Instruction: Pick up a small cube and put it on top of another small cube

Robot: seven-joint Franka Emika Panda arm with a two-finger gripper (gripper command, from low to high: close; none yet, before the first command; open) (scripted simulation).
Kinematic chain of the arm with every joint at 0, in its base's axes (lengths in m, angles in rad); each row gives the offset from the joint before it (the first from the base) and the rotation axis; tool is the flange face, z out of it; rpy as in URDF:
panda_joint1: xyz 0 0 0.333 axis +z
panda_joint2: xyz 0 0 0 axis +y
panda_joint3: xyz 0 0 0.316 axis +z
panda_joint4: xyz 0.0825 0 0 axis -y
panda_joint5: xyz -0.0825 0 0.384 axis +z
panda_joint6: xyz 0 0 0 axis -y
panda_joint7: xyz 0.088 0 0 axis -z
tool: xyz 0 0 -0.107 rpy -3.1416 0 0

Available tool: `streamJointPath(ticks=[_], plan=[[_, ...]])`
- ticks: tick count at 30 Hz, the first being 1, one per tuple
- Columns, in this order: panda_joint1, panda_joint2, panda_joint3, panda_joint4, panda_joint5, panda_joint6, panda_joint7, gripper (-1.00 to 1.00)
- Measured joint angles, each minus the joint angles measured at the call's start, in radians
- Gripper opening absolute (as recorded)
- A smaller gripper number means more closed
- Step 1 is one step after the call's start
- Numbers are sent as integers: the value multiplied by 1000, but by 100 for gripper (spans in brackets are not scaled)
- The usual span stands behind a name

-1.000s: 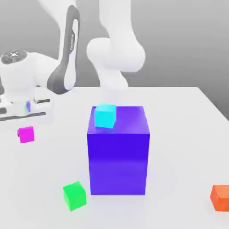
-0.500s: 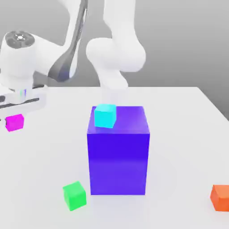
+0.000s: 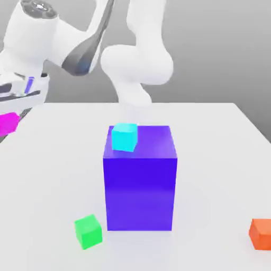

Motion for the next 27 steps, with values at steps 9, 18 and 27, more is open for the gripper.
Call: streamJointPath(ticks=[9, 18, 27], plan=[[73, -80, -20, 9, 53, 5, -187, -100], [166, -114, -74, 15, 136, 31, -394, -100], [289, -87, -155, 19, 242, 69, -615, -100]])
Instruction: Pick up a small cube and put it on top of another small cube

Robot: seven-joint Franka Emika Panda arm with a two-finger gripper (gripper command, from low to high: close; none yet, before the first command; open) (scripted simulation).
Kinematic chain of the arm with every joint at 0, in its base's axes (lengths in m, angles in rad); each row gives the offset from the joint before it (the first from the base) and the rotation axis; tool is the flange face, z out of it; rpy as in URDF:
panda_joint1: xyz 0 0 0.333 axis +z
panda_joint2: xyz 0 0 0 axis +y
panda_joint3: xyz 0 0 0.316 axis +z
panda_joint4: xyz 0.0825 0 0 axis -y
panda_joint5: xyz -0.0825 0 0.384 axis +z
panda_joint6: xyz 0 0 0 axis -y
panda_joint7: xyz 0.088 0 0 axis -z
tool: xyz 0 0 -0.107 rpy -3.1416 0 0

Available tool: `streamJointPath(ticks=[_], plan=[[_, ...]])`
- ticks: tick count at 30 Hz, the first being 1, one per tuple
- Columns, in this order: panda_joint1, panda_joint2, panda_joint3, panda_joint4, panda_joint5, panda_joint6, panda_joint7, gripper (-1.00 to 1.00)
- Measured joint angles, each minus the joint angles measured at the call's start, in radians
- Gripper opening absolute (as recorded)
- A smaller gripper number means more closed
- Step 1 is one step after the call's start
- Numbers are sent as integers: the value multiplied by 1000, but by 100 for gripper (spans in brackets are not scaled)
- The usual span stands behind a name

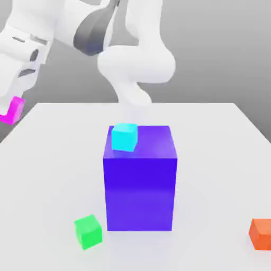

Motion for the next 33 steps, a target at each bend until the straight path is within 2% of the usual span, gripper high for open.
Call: streamJointPath(ticks=[10, 17, 25, 30, 31, 33], plan=[[174, 113, -100, 4, 157, 50, -271, -100], [317, 247, -155, 7, 309, 85, -487, -100], [453, 453, -137, 16, 541, 126, -769, -100], [442, 631, -84, 27, 739, 261, -922, -100], [425, 664, -59, 30, 777, 288, -950, 100], [425, 664, -59, 30, 777, 288, -950, 100]])
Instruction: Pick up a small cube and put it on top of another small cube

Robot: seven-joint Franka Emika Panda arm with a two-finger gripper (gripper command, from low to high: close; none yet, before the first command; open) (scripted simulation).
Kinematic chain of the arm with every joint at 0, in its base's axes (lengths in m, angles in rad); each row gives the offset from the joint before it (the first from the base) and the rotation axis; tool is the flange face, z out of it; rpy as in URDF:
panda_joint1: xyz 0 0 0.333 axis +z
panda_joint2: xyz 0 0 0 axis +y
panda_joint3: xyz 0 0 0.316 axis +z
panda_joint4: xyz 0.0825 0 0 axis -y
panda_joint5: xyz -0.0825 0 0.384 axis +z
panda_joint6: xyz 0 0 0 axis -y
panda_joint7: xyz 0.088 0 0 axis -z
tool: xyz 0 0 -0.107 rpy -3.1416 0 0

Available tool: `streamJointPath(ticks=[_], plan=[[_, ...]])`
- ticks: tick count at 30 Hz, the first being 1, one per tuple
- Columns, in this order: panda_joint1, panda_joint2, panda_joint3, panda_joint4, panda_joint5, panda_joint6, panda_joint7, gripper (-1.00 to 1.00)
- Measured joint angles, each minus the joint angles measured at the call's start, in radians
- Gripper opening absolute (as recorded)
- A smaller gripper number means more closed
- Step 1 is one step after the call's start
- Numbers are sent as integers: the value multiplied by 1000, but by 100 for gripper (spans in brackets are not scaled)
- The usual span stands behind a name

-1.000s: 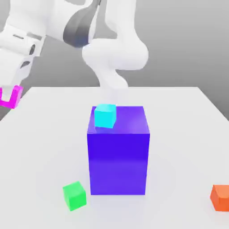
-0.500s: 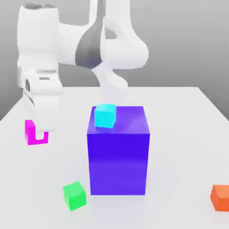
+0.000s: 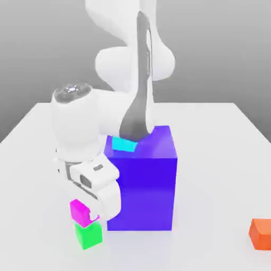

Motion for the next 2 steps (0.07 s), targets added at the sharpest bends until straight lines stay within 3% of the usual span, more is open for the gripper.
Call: streamJointPath(ticks=[2], plan=[[0, 0, 0, 0, 0, 0, 0, 100]])
